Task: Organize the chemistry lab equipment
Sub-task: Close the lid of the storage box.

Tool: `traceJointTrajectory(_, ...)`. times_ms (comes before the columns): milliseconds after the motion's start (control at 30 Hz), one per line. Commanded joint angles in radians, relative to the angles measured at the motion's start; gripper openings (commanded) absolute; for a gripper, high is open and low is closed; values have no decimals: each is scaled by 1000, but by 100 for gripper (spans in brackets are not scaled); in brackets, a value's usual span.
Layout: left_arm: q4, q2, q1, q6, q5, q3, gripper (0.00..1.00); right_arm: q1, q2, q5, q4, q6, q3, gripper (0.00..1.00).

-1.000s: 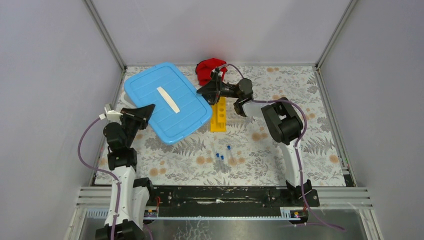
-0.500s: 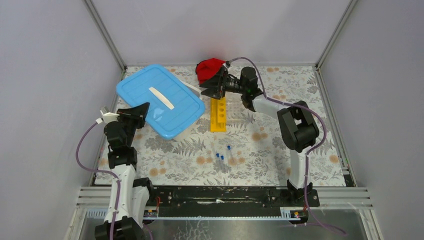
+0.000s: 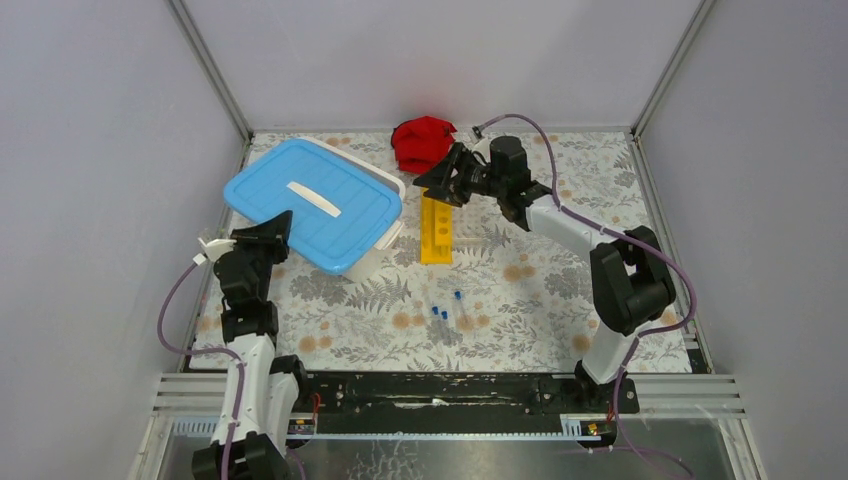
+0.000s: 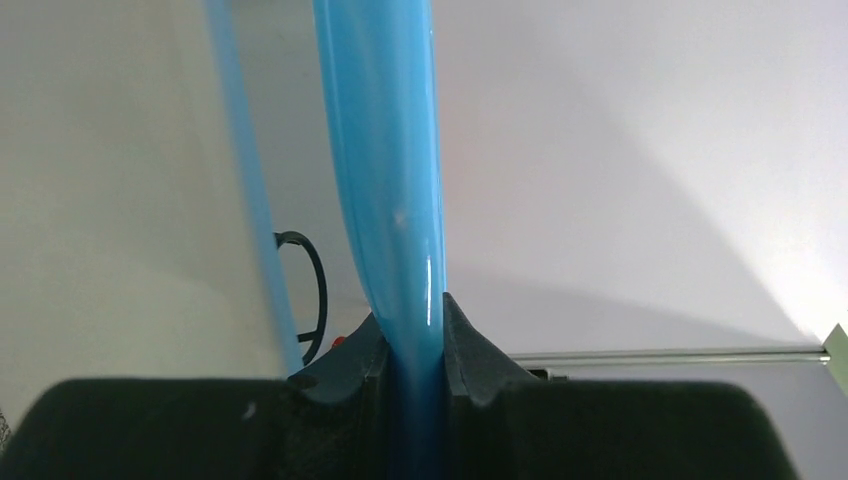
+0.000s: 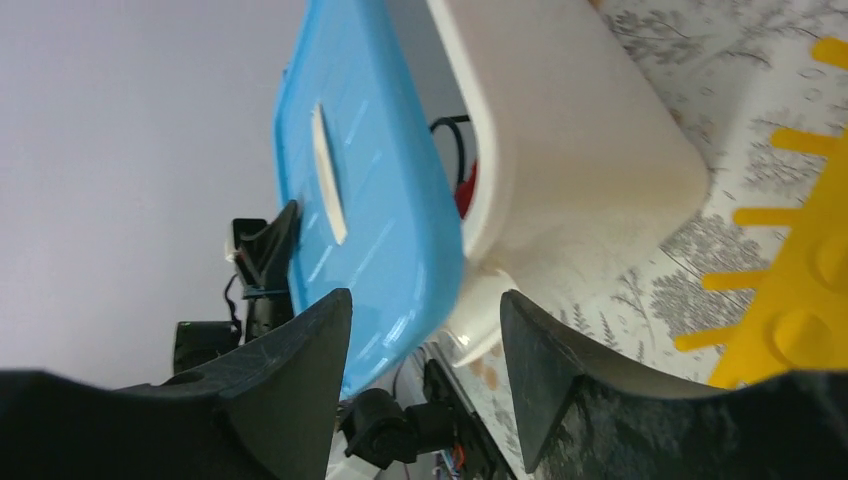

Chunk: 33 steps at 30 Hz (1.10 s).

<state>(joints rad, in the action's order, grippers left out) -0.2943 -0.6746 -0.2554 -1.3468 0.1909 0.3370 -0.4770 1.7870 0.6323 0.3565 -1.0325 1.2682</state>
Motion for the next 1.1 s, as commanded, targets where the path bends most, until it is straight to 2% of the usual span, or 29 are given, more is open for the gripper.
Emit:
traceJointTrajectory(0, -121, 23, 0, -48, -63, -31, 0, -40, -87, -122, -86, 112, -53, 63)
traceJointTrajectory(200, -132, 29, 28, -53, -104, -41, 0, -127, -142, -261, -182, 158, -83, 64)
traceJointTrajectory(467, -153, -4, 110, -23, -165, -27, 0, -239, -199, -429, -254, 118, -104, 64)
traceJointTrajectory(867, -185, -23, 137, -6, -187, -32, 0, -310, -174, -455, -187, 14, -104, 64)
traceJointTrajectory(1067, -184, -25, 139, 13, -228, -32, 0, -339, -134, -450, -185, -6, -39, 63)
